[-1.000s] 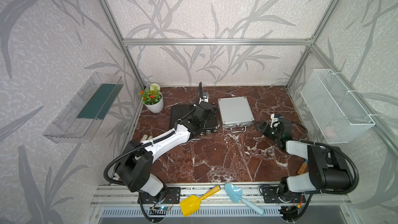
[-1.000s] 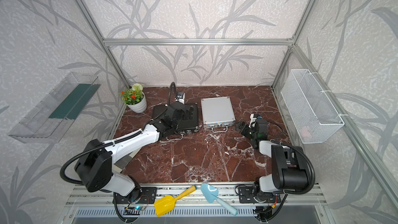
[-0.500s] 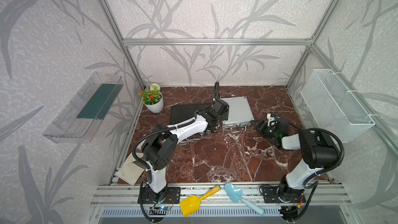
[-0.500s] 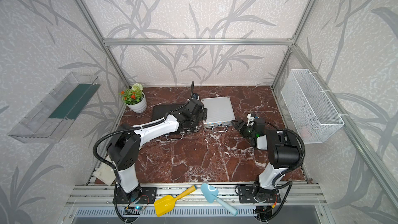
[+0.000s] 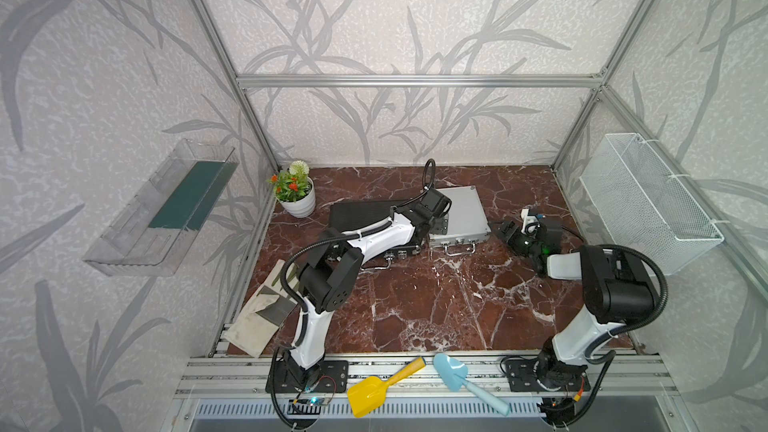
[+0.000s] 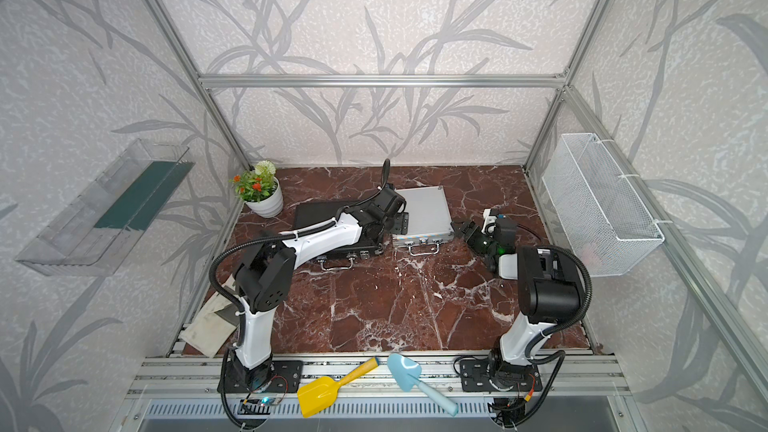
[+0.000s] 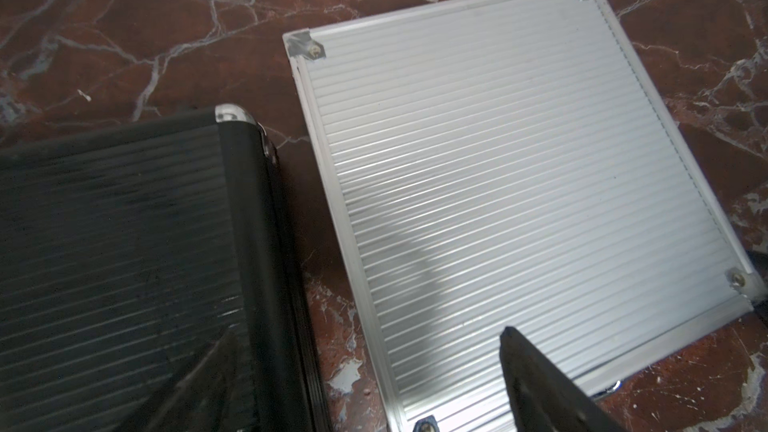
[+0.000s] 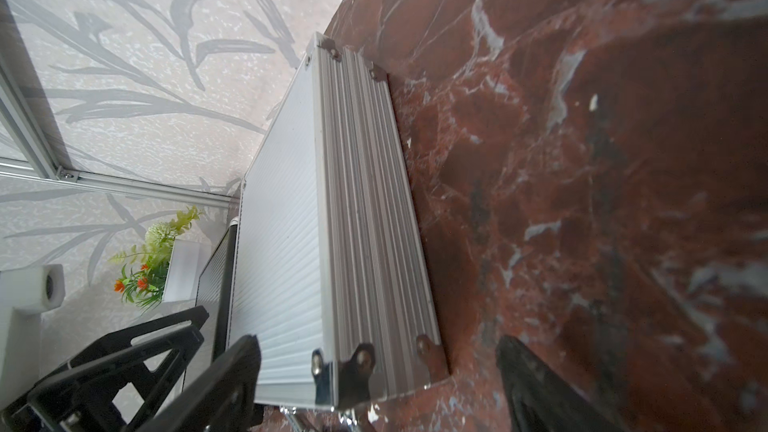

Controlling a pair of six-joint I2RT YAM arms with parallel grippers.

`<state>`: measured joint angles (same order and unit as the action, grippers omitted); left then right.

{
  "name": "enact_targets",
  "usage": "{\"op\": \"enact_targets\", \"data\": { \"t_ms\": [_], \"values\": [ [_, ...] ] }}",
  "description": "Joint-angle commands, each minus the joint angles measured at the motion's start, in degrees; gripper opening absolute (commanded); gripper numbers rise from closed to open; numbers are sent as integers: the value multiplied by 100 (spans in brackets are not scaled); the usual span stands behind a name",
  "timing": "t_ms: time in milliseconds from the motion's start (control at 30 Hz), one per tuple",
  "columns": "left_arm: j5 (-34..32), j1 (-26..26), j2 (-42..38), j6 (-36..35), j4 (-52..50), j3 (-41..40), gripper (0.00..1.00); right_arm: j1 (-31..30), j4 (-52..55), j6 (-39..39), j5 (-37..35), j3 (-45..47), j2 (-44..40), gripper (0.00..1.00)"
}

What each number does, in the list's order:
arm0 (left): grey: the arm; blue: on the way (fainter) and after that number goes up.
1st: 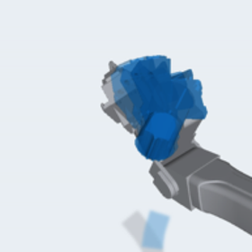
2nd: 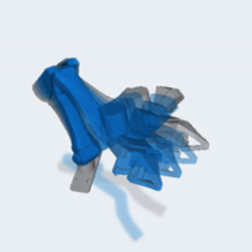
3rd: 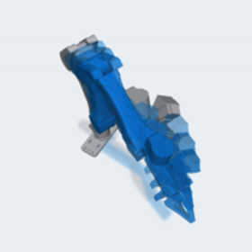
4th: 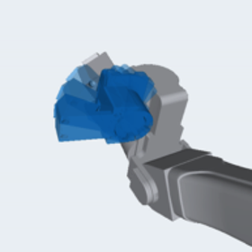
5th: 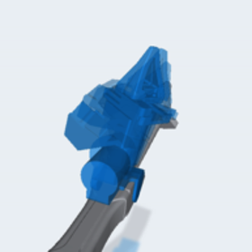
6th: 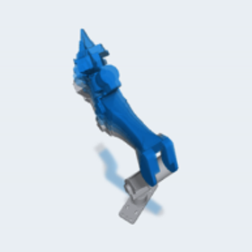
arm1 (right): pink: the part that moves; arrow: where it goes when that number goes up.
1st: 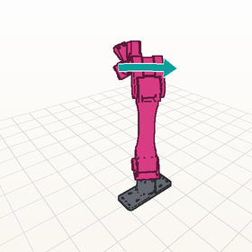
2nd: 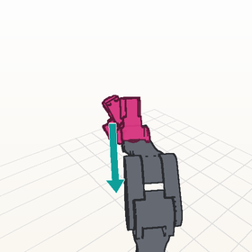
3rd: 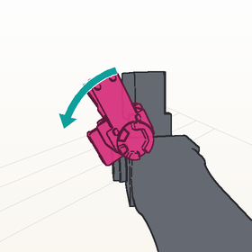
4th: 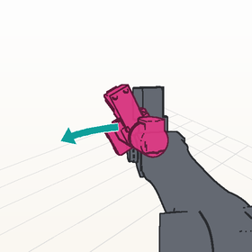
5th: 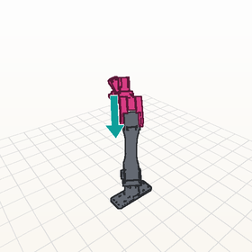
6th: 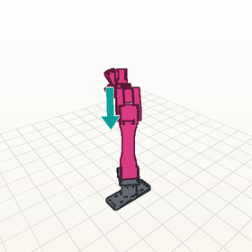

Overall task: Open the poker set cases
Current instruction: Move the poker set case to the center of the board.

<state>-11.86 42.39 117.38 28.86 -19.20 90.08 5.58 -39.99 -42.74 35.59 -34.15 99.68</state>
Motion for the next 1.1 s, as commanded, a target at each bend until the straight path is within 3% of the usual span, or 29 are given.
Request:
{"op": "enact_targets", "data": {
  "t_ms": [0,233,567,767,1067],
  "values": [
    [107,-12,155,300,-306,150,85,-12,164,212,97,-269,224,84],
    [389,-9,583,196,-495,733,74,-214,391,364,236,-668,534,68],
    [755,-14,1023,168,-643,1269,56,-275,641,543,27,-714,546,66],
    [94,76,540,22,-367,955,58,-269,707,576,-103,-589,403,66],
    [-259,216,254,-143,-93,808,53,-271,530,578,-149,-489,406,66]
  ]
}}
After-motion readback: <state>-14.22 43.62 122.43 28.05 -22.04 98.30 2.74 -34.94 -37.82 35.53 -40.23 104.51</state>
